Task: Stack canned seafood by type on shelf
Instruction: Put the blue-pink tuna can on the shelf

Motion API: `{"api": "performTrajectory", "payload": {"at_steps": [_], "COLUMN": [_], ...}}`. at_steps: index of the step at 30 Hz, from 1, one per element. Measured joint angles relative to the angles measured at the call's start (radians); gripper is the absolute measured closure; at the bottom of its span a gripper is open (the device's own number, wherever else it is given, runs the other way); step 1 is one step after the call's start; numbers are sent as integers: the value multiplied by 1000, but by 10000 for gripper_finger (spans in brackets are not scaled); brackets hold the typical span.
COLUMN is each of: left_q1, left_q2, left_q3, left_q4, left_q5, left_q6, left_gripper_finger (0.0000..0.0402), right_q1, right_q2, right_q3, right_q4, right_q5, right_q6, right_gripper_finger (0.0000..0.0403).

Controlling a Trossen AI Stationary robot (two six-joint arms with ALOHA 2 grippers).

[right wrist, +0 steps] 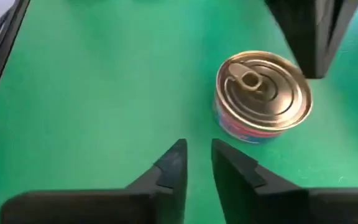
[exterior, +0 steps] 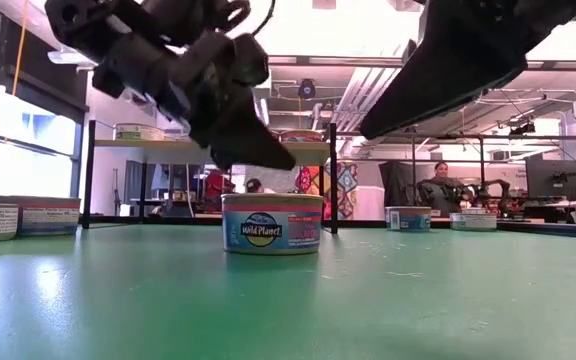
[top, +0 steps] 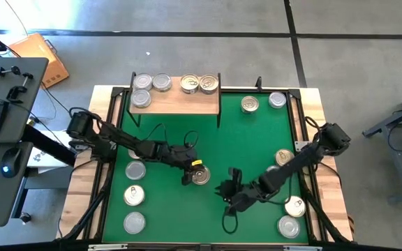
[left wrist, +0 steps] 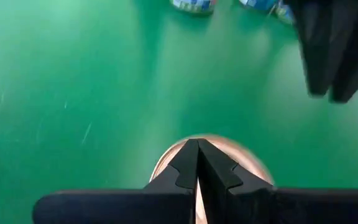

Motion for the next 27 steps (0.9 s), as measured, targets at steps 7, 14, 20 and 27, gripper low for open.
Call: {"api": "performTrajectory", "payload": {"at_steps": [7, 14, 20, 27], "left_q1": [4, 3, -2, 17], "left_q2": [45, 42, 13, 55], "left_q3": [-2, -1, -2, 1], "left_q4": [-46, -39, -15, -45], "left_q5": [-10, -33, -36, -52], "left_q6": [2, -8, -7, 1], "left_gripper_finger": [401, 401, 401, 401], "right_q1": [-4, -3, -5, -5], "right_q2": [0, 4, 6, 6], "right_q3": [0, 0, 0, 0], "right_q4": [-1, 0, 0, 3], "right_q5": [-8, 1, 5, 8], "right_q6": [-1, -12, -23, -25], "right_gripper_finger": [294, 292, 282, 268]}}
